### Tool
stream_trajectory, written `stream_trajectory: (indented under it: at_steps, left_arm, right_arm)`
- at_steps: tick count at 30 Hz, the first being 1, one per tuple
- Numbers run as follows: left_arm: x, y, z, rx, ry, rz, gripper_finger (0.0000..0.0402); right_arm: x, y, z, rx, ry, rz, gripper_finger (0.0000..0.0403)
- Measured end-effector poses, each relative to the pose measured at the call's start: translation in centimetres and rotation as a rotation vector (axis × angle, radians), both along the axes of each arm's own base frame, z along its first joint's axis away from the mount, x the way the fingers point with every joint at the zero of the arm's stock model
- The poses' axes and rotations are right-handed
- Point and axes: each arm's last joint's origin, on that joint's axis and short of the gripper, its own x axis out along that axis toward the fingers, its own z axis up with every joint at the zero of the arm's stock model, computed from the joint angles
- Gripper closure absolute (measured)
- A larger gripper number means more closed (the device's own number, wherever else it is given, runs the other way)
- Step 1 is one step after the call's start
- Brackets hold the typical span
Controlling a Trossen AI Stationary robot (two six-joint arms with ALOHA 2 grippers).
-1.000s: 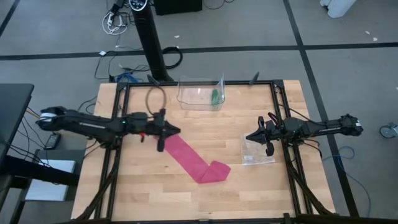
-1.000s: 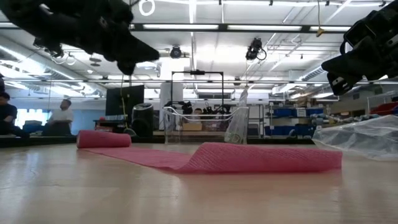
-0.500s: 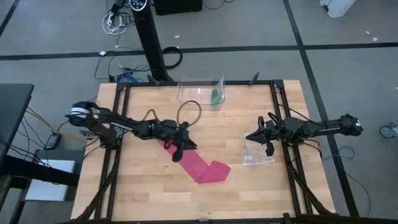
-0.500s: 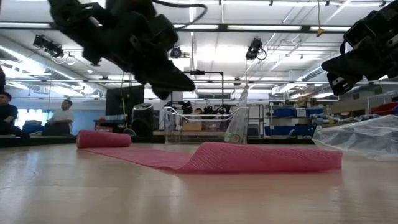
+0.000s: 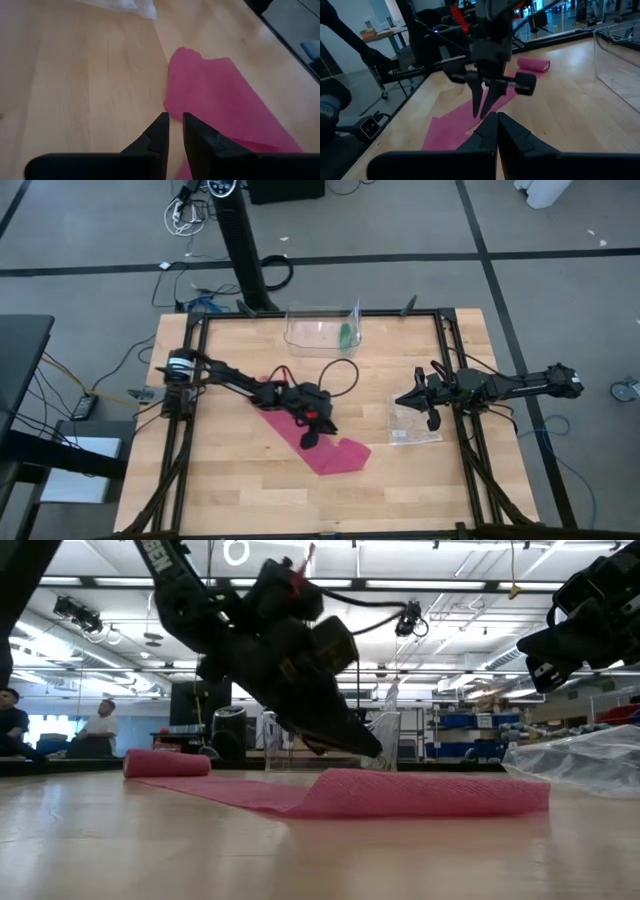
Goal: Roll bandage
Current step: Roll the pink bandage
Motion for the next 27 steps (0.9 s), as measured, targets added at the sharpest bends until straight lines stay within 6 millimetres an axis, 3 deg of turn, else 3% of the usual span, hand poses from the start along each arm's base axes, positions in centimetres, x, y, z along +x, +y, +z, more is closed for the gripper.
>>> stream_trajectory:
  at_steps: [11,27]
  left_arm:
    - [2.7,-1.4,-1.2,-0.017,0.009,-0.05,0.0339]
    - [2.3,-2.3,-1.8,0.035,0.073,-0.007,0.0339]
  right_arm:
    - [0.0,0.0,0.0,0.0,-0.005,0.0,0.0396]
    - [0.0,0.0,0.1,0.001,-0.007,-0.001,0.0395]
